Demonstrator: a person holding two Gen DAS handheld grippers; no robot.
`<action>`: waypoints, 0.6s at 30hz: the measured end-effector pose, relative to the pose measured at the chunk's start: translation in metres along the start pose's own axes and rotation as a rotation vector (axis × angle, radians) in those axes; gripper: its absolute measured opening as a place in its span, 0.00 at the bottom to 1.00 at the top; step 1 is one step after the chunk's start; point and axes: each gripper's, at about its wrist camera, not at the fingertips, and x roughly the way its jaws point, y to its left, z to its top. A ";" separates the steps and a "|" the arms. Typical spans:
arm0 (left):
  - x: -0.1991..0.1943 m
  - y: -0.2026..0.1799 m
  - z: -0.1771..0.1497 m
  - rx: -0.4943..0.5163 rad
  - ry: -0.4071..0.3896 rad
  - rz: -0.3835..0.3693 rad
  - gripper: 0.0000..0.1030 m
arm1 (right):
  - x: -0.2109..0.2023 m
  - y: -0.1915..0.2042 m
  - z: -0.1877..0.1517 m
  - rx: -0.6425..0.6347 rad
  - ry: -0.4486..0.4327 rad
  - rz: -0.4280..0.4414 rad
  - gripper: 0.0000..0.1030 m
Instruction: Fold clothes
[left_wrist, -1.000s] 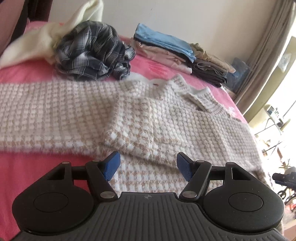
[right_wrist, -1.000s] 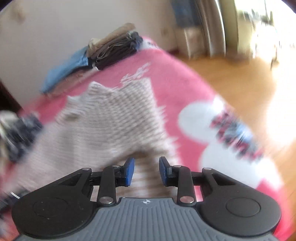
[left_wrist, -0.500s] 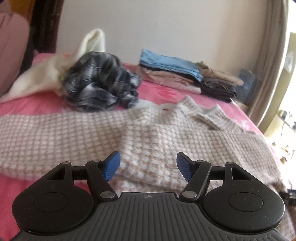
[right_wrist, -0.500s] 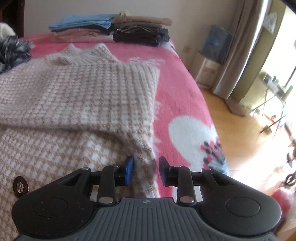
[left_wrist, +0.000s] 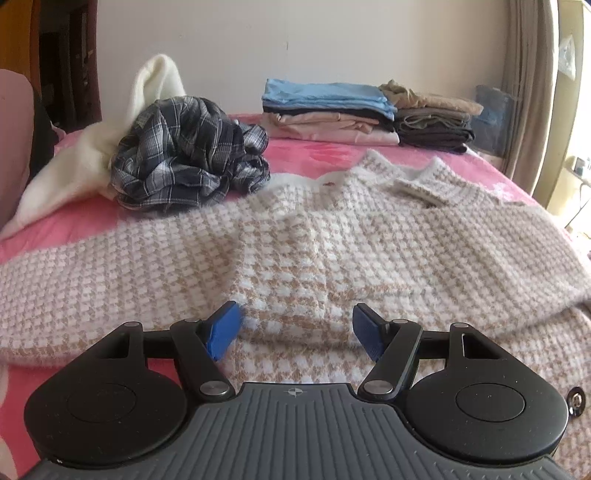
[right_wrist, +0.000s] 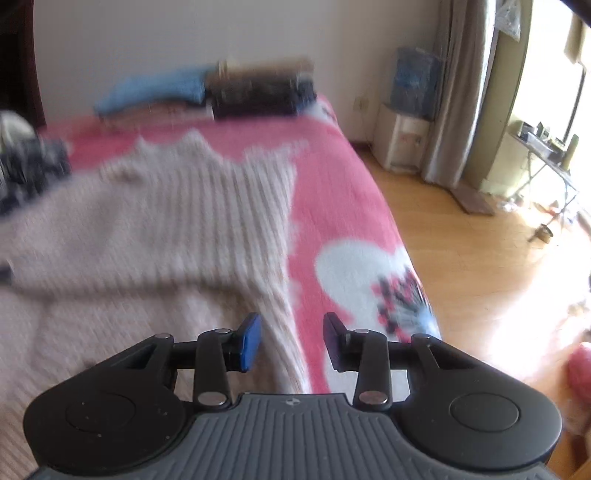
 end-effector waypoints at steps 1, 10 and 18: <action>0.002 0.000 0.000 -0.002 0.008 0.000 0.66 | 0.000 0.000 0.009 0.011 -0.027 0.014 0.37; 0.010 0.002 -0.003 -0.006 0.030 -0.010 0.66 | 0.133 0.023 0.035 -0.025 0.018 -0.029 0.39; 0.012 0.009 0.000 -0.062 0.045 -0.038 0.66 | 0.114 0.052 0.053 -0.048 -0.031 0.035 0.34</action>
